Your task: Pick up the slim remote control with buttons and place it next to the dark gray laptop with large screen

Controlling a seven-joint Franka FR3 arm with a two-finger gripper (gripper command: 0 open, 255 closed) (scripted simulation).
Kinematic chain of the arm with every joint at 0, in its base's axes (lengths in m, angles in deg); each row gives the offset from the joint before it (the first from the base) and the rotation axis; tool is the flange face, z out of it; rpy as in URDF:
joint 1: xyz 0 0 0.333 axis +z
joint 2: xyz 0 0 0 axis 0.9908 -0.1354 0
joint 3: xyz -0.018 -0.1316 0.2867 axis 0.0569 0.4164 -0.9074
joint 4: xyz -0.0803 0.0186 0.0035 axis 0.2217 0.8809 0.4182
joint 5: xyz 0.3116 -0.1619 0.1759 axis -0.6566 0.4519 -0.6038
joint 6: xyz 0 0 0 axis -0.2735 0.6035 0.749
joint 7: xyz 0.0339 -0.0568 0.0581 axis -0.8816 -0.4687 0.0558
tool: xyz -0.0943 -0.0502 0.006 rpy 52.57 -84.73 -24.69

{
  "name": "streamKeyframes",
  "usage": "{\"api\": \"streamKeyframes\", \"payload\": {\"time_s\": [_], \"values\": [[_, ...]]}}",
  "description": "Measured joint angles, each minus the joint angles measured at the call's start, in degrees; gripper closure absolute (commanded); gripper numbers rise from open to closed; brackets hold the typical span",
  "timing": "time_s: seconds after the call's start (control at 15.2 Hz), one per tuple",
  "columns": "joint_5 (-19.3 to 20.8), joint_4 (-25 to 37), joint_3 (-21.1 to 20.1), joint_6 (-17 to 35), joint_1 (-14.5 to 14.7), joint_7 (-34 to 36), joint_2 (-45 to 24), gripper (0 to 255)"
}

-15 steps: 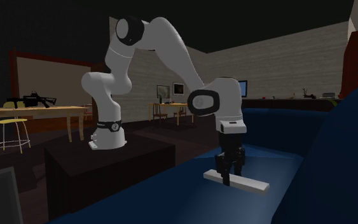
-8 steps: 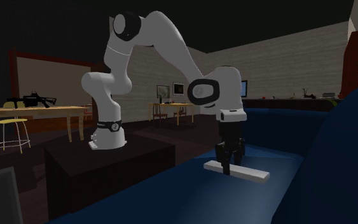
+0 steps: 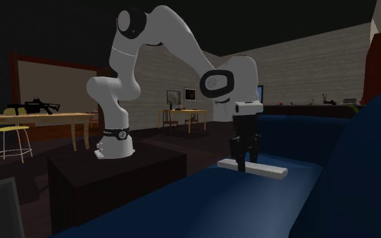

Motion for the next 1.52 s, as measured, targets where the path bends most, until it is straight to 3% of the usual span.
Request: {"api": "streamKeyframes", "payload": {"time_s": [1.52], "values": [[-4.03, 2.34, -2.39, -13.45, -1.67, -3.13, 11.33, 255]]}}
